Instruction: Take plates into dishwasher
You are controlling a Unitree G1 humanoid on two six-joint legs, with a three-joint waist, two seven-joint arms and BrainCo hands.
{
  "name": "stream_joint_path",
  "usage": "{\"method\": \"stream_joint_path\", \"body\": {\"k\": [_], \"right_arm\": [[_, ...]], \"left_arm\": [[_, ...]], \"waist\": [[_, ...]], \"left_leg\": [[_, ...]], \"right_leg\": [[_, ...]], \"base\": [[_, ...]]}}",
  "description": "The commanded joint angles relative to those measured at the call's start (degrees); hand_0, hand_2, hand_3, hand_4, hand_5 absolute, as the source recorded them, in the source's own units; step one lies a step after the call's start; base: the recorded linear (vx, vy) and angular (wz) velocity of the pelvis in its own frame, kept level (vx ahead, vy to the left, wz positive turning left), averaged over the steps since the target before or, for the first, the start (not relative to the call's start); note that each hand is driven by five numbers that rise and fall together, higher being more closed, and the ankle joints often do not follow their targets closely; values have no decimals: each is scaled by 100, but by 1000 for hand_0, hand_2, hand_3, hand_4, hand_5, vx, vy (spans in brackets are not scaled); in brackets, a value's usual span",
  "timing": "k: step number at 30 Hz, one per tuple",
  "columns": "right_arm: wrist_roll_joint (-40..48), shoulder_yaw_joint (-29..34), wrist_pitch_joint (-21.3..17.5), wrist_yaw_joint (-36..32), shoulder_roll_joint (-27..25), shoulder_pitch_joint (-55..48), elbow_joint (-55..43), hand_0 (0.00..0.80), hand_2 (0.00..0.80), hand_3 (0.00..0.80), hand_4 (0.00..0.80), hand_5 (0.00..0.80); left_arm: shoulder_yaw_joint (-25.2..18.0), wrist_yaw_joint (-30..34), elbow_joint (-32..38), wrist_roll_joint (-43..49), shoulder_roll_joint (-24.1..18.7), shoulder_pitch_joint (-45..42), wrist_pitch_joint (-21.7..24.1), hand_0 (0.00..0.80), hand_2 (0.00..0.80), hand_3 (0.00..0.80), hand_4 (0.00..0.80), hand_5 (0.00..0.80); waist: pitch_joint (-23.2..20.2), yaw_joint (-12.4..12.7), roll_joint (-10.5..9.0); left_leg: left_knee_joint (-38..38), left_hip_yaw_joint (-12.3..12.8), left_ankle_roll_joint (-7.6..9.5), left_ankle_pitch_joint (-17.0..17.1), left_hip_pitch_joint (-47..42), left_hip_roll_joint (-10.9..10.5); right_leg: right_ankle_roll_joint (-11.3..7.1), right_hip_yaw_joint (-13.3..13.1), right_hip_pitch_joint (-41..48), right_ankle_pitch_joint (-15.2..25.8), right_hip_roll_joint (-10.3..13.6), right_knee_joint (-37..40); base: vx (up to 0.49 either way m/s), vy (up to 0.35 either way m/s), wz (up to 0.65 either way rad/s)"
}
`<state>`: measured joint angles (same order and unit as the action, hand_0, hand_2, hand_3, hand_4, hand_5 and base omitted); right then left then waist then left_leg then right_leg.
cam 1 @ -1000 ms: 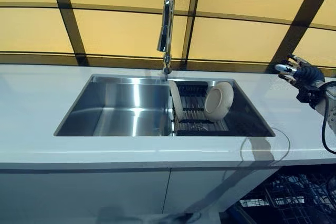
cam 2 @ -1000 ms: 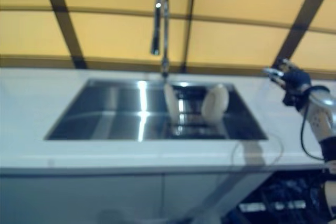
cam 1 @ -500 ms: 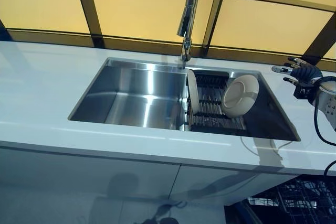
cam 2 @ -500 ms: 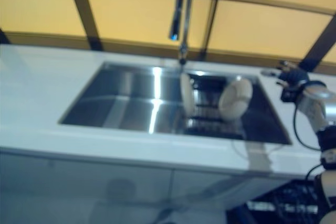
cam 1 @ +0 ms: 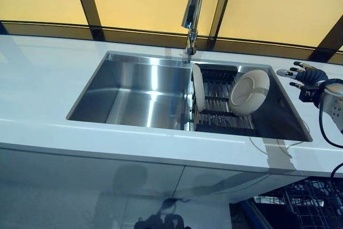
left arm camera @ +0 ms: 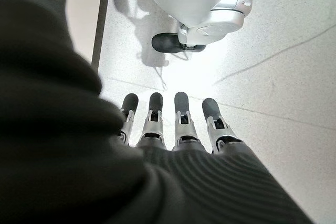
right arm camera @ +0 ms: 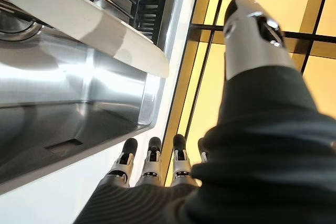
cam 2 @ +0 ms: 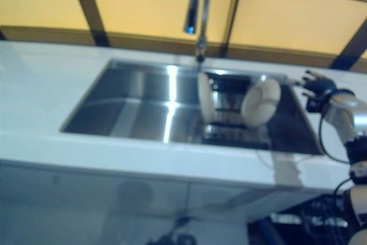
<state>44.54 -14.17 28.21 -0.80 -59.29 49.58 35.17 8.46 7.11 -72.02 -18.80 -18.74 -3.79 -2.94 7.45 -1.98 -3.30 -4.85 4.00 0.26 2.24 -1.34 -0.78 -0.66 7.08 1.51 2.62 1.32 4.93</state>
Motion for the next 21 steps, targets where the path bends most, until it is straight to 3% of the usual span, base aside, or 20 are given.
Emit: {"method": "stream_joint_path", "body": {"k": [1, 21], "right_arm": [[-126, -246, -102, -71, -131, 690, 220, 0, 0, 0, 0, 0], [-82, -458, 113, -193, 255, 769, 242, 0, 0, 0, 0, 0]], "left_arm": [[354, 3, -112, 72, -153, 115, 36, 0, 0, 0, 0, 0], [453, -42, -30, -67, -157, 181, 14, 0, 0, 0, 0, 0]], "waist": [[-203, 166, -41], [35, 212, -3]], "left_leg": [[-15, 48, -126, -158, 184, 95], [-15, 27, -126, -143, 292, 96]], "right_leg": [[-201, 64, 42, -231, -95, 7], [-198, 67, -63, -206, -80, 7]], "base": [[0, 0, 0], [-2, 0, 1]]}}
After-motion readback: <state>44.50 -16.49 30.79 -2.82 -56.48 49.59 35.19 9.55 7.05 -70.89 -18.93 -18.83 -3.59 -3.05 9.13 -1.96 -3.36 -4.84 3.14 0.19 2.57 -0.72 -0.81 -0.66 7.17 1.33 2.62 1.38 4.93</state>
